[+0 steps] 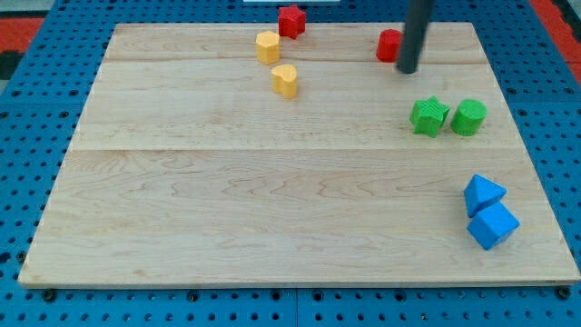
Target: Move the red circle to the right of the yellow hexagon
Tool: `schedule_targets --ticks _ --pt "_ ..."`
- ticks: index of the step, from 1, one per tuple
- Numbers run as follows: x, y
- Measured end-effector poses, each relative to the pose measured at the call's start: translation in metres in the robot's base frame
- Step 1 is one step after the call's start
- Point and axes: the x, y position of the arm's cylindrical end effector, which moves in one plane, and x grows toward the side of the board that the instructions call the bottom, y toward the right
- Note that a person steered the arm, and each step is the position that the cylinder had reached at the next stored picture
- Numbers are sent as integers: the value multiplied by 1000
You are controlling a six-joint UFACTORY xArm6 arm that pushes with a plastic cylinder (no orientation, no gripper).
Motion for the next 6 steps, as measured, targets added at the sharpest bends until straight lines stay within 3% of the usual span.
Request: schedule_targets --ticks 1,3,4,6 --pt "-43 -16" --pt "-46 -120" --pt "-70 -57" --pt "-89 -74"
